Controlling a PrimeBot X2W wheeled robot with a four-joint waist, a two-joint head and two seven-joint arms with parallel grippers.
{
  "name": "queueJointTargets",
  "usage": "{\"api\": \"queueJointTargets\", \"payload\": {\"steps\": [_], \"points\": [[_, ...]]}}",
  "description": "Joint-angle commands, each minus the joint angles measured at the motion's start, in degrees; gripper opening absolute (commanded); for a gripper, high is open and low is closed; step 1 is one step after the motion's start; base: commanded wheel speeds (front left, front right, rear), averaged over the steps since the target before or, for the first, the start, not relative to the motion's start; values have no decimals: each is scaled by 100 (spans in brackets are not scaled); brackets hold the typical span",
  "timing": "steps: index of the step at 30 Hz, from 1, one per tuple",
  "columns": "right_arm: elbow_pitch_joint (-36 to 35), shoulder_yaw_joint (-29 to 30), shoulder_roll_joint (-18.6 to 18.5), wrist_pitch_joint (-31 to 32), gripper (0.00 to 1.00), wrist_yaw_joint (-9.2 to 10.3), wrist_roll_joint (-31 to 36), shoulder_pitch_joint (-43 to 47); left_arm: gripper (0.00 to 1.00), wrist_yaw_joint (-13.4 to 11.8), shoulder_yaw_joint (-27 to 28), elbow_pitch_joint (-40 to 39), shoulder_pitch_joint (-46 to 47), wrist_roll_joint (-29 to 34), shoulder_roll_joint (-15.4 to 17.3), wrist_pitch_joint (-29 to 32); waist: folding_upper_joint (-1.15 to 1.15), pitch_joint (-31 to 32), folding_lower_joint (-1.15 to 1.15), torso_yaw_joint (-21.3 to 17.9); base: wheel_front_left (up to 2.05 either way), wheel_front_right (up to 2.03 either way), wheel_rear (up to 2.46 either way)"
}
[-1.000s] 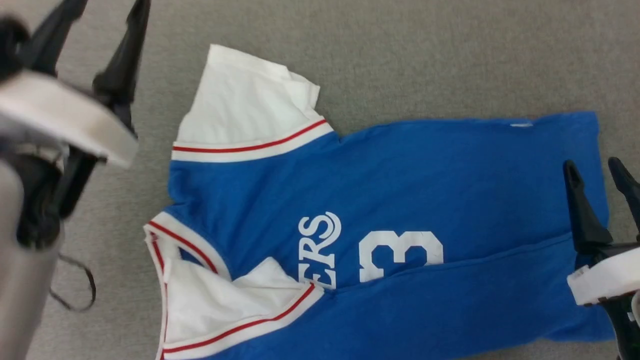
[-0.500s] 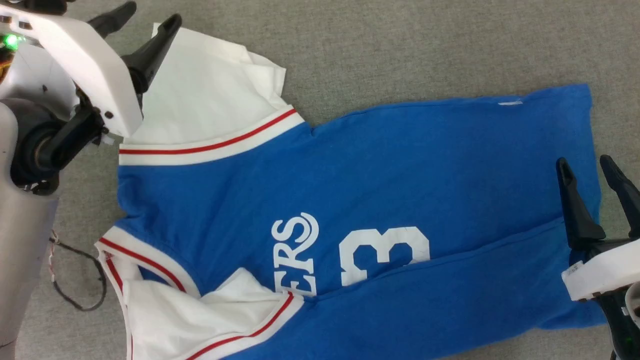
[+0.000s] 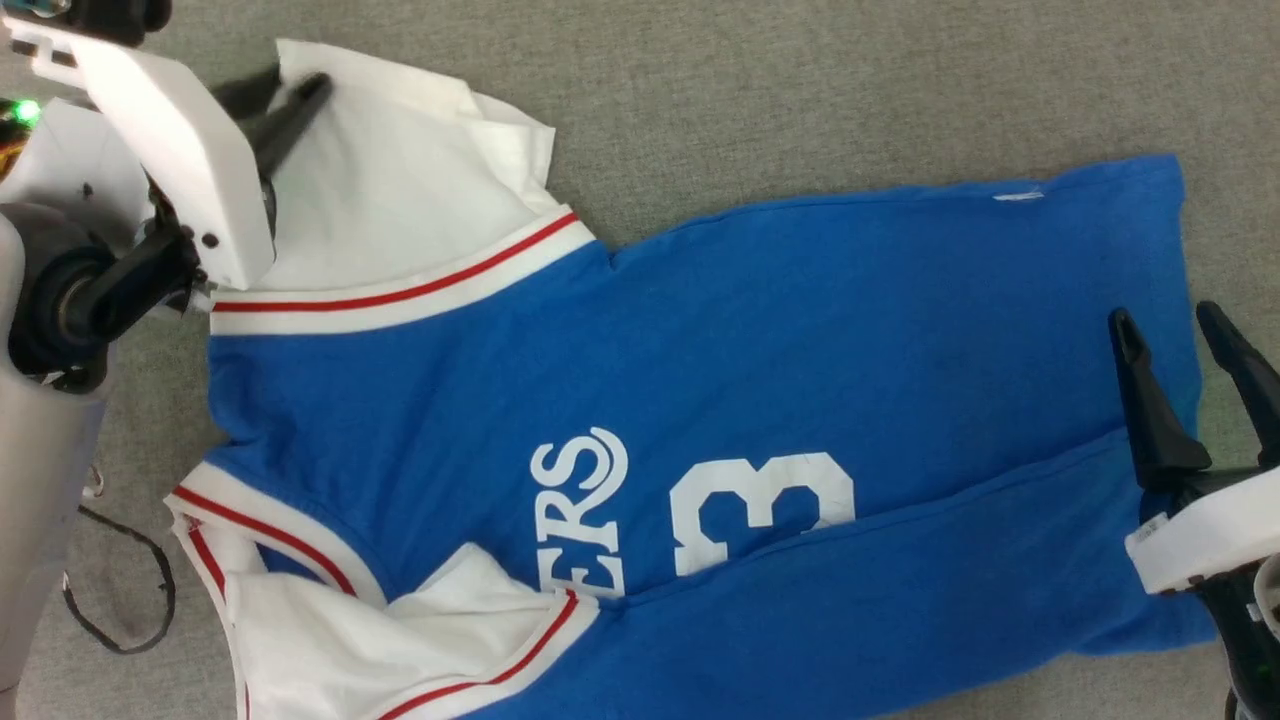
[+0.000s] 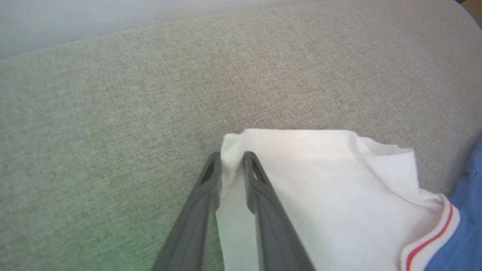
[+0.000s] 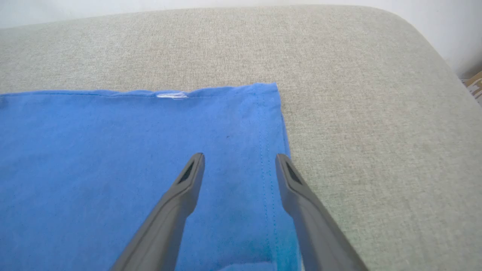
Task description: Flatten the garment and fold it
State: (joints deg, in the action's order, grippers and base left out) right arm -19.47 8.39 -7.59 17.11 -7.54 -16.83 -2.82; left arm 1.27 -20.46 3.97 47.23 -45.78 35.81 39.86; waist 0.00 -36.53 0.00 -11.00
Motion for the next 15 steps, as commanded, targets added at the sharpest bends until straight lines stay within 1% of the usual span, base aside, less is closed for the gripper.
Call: {"api": "queueJointTargets", "payload": {"steps": [1, 3, 7, 12, 15], "points": [[-31, -33, -54, 17, 100, 5, -24, -131, 0, 27, -31, 81, -198, -76, -24, -16, 0, 13, 0, -11, 0, 0, 0], [-52, -53, -108, 48, 100, 5, -30, -184, 0, -18, 90, 123, -232, -133, -84, -212, 0, 48, 0, -19, 0, 0, 0], [-147, -52, -333, 162, 100, 5, -57, -333, 0, 1, 199, 189, -239, -125, -113, -504, 0, 173, 0, 4, 0, 0, 0], [-407, 136, -759, 394, 100, 5, -117, -770, 0, 25, 239, 197, -269, -139, -102, -621, 0, 330, 0, 58, 0, 0, 0], [-423, 183, -1045, 668, 100, 5, -190, -1130, 0, 26, 253, 161, -302, -142, -96, -674, 0, 366, 0, 84, 0, 0, 0]]}}
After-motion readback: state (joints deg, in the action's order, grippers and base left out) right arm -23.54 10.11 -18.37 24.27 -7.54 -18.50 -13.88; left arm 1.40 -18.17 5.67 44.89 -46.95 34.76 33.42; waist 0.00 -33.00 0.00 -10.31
